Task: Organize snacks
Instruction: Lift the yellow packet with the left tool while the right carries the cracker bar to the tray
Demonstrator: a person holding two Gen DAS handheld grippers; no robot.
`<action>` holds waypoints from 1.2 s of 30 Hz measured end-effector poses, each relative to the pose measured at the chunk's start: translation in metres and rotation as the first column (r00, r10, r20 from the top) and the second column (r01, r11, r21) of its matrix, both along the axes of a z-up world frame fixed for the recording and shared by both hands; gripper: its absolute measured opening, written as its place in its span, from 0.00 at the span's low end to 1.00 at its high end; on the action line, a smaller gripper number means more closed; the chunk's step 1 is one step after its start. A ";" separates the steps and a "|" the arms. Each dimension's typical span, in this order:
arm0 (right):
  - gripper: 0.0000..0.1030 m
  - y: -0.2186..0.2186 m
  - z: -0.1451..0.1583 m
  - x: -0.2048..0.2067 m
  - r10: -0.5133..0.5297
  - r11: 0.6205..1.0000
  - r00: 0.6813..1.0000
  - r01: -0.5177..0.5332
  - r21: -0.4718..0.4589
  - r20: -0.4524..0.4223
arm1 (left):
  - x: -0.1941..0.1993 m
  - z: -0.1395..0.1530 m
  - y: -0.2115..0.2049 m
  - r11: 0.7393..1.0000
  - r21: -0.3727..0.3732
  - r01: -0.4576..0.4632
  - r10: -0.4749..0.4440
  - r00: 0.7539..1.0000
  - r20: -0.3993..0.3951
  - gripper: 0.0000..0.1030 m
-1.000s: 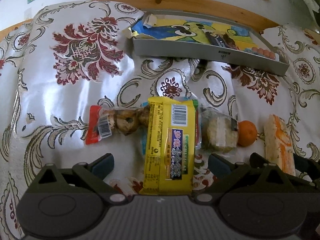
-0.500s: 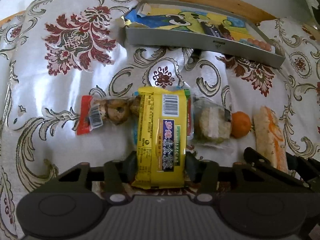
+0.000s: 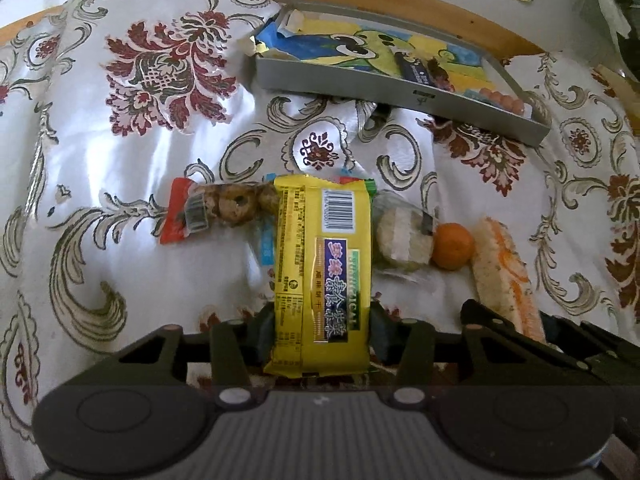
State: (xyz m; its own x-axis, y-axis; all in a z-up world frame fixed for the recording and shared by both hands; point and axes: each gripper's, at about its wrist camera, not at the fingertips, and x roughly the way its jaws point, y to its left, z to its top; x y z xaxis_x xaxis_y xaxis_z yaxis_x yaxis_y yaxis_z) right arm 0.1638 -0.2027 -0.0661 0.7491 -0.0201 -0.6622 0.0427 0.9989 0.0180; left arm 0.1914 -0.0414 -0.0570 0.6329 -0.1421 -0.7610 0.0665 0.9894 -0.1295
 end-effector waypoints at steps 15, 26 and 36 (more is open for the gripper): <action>0.36 -0.014 0.018 -0.029 0.018 0.998 1.000 -0.018 0.062 -0.007 | -0.027 0.017 -0.009 1.000 -0.022 0.015 -0.015 1.000 0.001 0.50; 0.36 -0.028 0.036 -0.053 0.007 0.994 1.000 -0.009 0.105 0.018 | -0.045 0.034 -0.018 0.999 -0.016 0.033 -0.032 0.999 0.032 0.50; 0.36 -0.041 0.059 -0.070 -0.005 0.990 0.997 -0.007 0.144 0.081 | -0.052 0.051 -0.021 0.999 -0.020 0.028 -0.027 0.997 0.066 0.50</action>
State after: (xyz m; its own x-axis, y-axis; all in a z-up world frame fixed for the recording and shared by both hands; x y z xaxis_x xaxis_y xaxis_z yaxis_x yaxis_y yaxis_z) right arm 0.0940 -0.2435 -0.0071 0.8003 0.0719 -0.5953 0.0343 0.9857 0.1652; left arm 0.1392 -0.0628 -0.0065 0.6772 -0.1755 -0.7146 0.1028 0.9842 -0.1443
